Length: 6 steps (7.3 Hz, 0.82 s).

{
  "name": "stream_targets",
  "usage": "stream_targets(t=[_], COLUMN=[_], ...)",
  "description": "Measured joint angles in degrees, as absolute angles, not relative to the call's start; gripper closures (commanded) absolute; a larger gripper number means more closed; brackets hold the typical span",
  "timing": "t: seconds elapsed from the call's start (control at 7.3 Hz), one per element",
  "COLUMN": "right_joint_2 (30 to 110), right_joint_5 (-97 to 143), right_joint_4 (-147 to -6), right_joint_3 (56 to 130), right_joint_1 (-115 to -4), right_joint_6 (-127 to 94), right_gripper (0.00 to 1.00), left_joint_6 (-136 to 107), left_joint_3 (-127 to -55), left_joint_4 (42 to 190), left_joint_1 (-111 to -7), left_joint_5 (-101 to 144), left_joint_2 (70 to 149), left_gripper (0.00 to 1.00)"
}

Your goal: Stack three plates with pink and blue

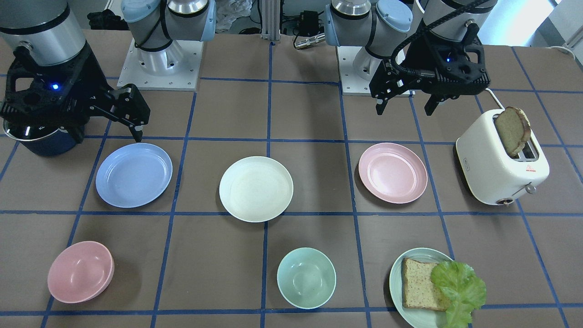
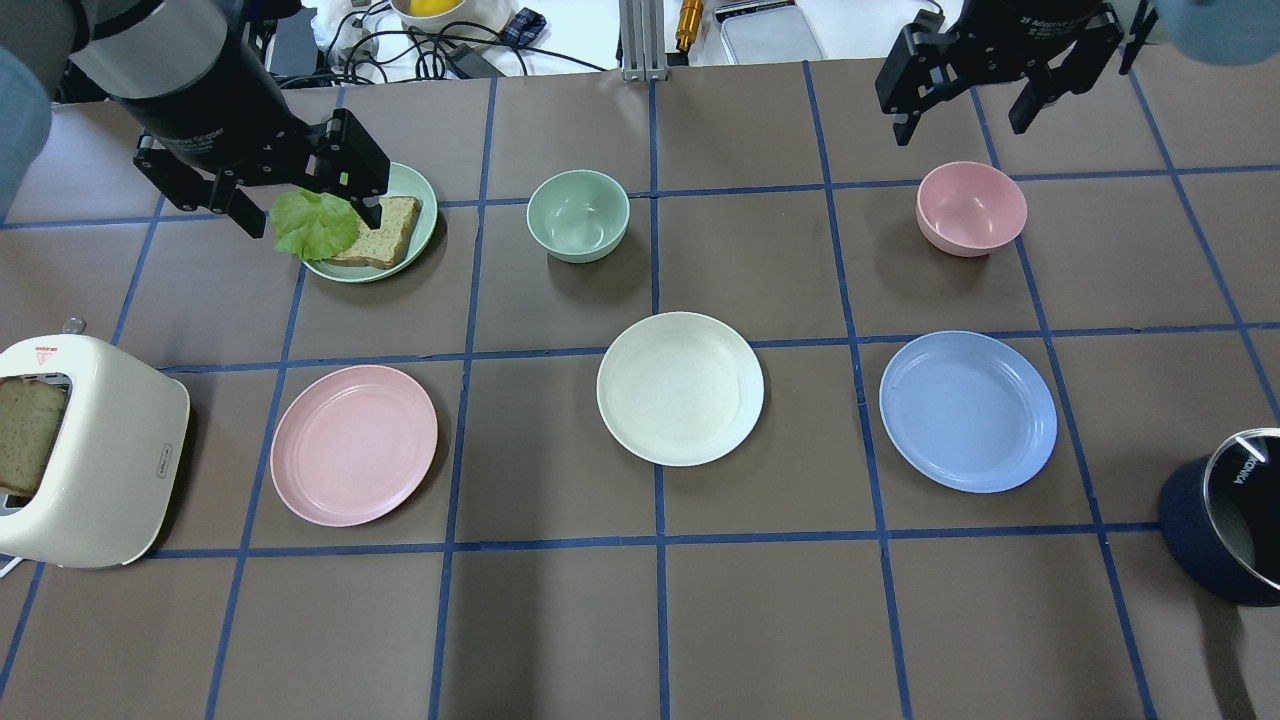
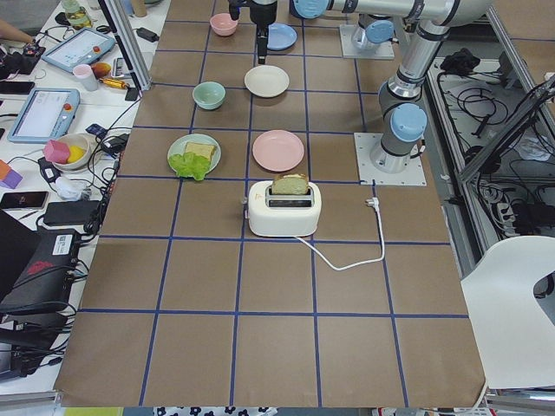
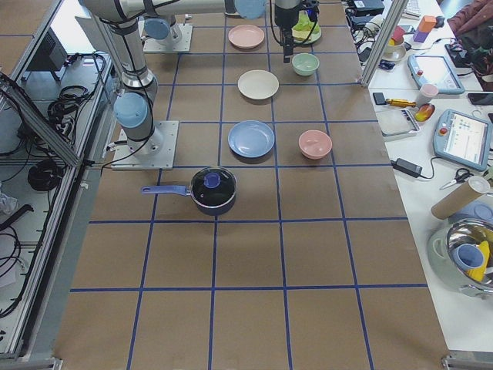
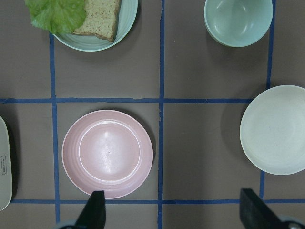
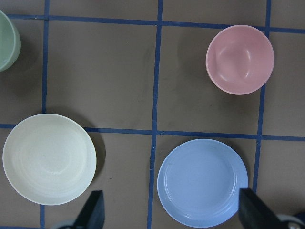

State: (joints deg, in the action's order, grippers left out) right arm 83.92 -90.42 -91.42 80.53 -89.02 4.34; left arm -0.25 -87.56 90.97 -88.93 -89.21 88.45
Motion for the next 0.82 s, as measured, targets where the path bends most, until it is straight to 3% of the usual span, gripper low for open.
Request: stream_targets(t=[0.82], right_joint_2=[83.71], right_joint_5=[-90.34], right_joint_4=[-90.48], right_joint_3=[82.36], right_joint_1=[-83.95], right_joint_6=[11.96], right_gripper=[0.00], left_joint_6=[-0.26], left_joint_3=[-87.69], left_joint_4=[90.96], left_joint_1=[-89.00], left_joint_5=[-89.21], left_joint_2=[88.54], left_gripper=[0.00])
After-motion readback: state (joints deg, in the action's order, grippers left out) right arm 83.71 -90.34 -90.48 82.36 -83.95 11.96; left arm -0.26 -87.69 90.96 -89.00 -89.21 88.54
